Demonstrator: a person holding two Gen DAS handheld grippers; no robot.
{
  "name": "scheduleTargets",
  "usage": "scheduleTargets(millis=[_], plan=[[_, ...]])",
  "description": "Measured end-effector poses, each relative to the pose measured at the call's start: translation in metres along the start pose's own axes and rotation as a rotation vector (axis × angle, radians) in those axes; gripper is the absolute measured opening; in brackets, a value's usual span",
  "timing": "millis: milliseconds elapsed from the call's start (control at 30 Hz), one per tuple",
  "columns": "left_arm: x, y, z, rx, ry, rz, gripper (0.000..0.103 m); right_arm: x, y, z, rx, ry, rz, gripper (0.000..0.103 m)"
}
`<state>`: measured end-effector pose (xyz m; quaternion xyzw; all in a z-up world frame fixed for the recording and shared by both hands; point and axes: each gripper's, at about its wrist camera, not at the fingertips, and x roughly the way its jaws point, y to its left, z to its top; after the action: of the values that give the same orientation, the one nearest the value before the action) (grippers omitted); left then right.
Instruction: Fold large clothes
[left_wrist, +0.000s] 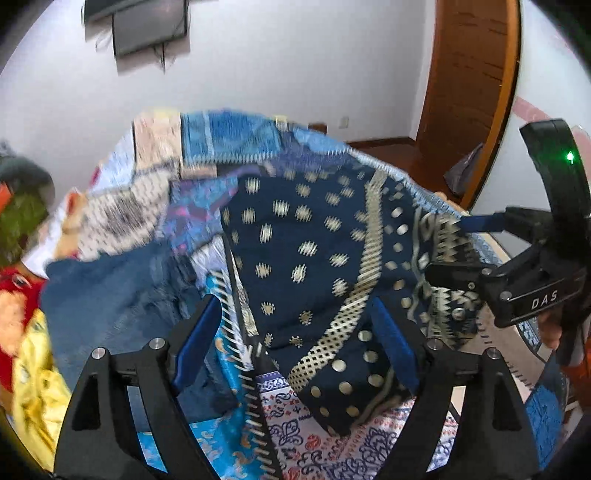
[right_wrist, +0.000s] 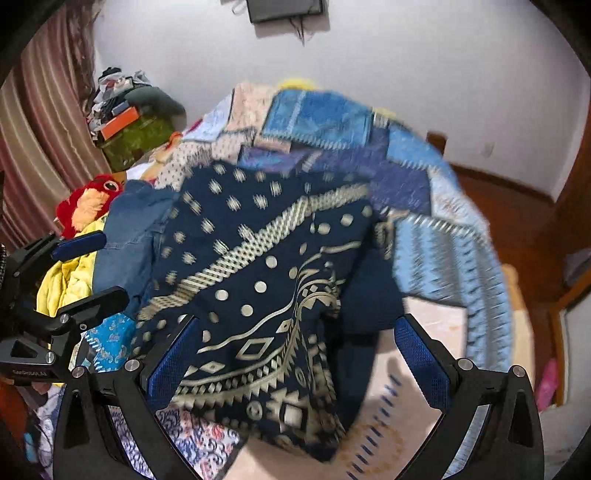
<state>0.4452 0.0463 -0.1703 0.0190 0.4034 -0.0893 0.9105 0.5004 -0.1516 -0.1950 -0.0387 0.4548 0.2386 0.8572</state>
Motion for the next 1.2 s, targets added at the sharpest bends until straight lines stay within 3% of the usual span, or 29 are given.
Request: scheduleTargets(millis=[100,267,400,600,700,833,1000,1200], plan=[[0.033,0.002,-0.014,-0.027,0.078,-0.032,0.083,0.029,-0.019,-0.008,0.052,0.065,0.009,0.103],[0.035,0.005,-0.033,-0.064,0.071,-0.059,0.089,0.042,-0.057,-0.04,0.141,0.135,0.148,0.103],[0.028,0.009,-0.045,-0.107,0.091,-0.08,0.089,0.024,-0.063,-0.057,0.109,0.138,0.091,0.103],[-0.001,0.004,-0.053,-0.073,0.088,-0.033,0.089,-0.006,-0.07,-0.081,0.093,0.161,0.015,0.103],[-0.013,0.002,-0.055,-0.03,0.089,0.026,0.089,-0.027,-0.067,-0.08,0.07,0.13,-0.015,0.103],[-0.026,0.004,-0.049,0.001,0.069,0.078,0.089,-0.051,-0.065,-0.07,0.087,0.057,0.008,0.103],[-0.028,0.022,-0.025,-0.115,0.034,-0.019,0.089,-0.059,-0.061,-0.046,0.163,-0.003,0.123,0.103],[0.019,0.033,0.005,-0.207,0.083,-0.143,0.089,-0.009,-0.05,-0.015,0.193,0.046,0.171,0.103]])
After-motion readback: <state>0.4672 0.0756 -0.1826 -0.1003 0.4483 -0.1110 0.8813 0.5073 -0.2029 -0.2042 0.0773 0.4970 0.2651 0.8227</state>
